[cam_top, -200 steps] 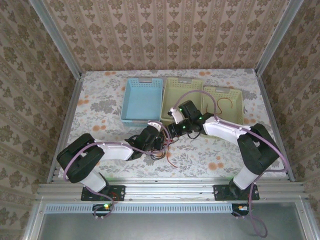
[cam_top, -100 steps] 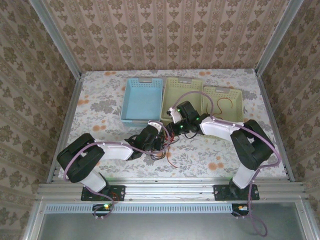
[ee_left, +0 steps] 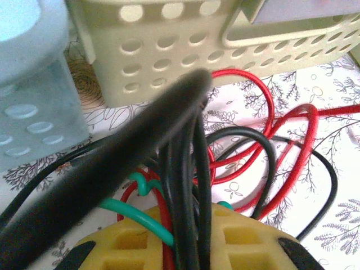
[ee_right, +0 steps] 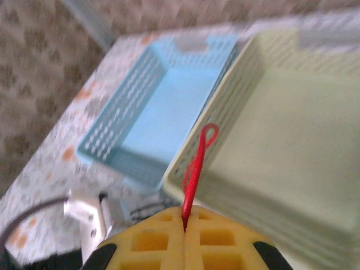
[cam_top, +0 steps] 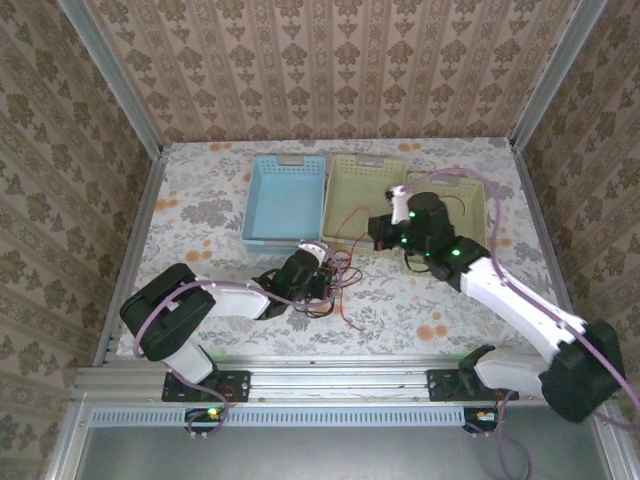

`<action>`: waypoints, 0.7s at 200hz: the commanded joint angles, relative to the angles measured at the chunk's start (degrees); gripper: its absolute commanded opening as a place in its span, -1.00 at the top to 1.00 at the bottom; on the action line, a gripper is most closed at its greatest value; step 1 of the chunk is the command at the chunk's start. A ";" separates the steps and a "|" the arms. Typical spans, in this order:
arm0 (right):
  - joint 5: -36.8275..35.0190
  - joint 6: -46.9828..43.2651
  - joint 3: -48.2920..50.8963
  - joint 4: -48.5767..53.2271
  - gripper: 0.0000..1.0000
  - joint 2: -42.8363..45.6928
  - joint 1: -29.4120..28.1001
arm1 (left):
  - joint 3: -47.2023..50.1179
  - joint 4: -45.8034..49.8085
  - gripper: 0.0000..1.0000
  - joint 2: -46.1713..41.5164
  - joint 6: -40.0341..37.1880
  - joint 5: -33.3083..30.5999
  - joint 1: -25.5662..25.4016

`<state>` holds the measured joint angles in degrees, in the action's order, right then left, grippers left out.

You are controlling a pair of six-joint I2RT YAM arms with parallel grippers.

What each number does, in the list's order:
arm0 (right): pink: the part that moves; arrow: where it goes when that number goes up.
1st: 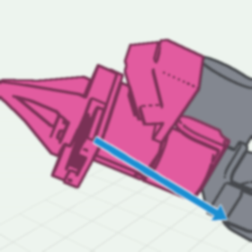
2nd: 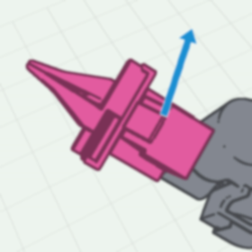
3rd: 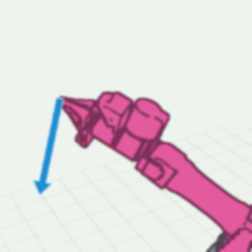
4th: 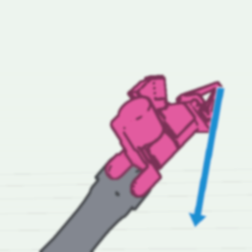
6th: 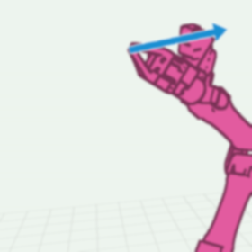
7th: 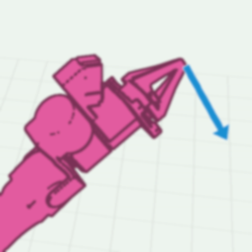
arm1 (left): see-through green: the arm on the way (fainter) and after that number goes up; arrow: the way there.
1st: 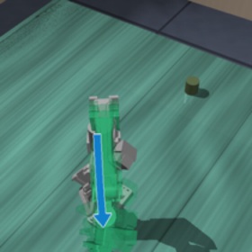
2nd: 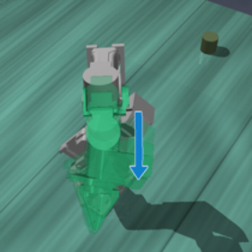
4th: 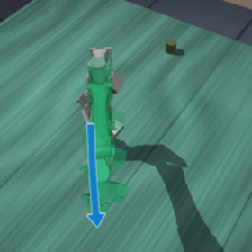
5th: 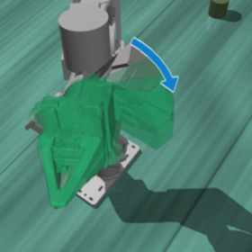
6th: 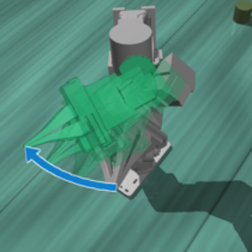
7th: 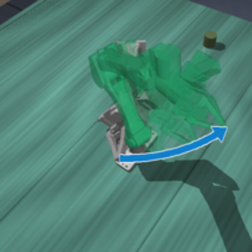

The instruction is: Untangle the cables

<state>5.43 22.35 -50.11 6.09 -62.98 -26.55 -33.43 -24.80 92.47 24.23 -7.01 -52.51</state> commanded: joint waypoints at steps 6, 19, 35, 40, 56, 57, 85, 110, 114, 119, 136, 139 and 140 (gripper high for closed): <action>-10.18 -0.36 -2.54 3.33 1.00 6.83 3.52 | 1.03 9.25 0.61 4.68 -0.55 2.78 -0.66; -12.70 -0.88 -3.57 4.06 1.00 9.75 5.39 | 0.66 9.40 0.52 5.13 -0.78 2.83 -0.81; -15.74 -1.99 -4.96 4.81 1.00 12.63 7.40 | 0.39 9.53 0.47 5.44 -0.95 2.87 -1.00; -16.82 -2.31 -5.35 5.06 1.00 13.42 8.01 | 0.36 9.65 0.44 5.51 -0.94 2.85 -1.00; -19.66 -3.12 -6.53 5.25 1.00 15.71 10.38 | 0.38 9.74 0.33 5.45 -0.88 2.62 -0.99; -19.80 -3.15 -6.60 5.21 1.00 15.88 10.46 | 0.38 9.75 0.33 5.45 -0.86 2.61 -0.96; -18.84 -4.84 -8.83 4.66 1.00 18.15 14.85 | 0.47 9.77 0.21 5.53 -0.63 2.18 -0.94; -17.91 -6.43 -10.71 5.93 1.00 16.61 17.48 | 0.34 9.83 0.16 5.79 -0.63 2.25 -1.08; -17.91 -6.42 -10.71 6.22 1.00 16.13 17.91 | 0.30 9.85 0.16 5.80 -0.64 2.28 -1.03; -17.67 -6.22 -10.67 6.58 1.00 15.46 18.57 | 0.28 9.92 0.15 5.80 -0.68 2.26 -1.09; -15.36 -4.89 -9.40 7.15 1.00 12.62 20.89 | 0.12 10.07 0.13 5.80 -0.77 2.17 -1.22; -14.93 -4.57 -9.06 7.21 1.00 12.09 21.24 | 0.10 10.10 0.12 5.80 -0.83 2.09 -1.23; -14.71 -4.45 -8.92 7.20 1.00 11.87 21.43 | 0.11 10.07 0.12 5.75 -0.84 2.09 -1.30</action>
<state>-11.25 17.74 -60.07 10.59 -47.09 -7.68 -34.65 -24.23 95.31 23.55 -6.17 -53.23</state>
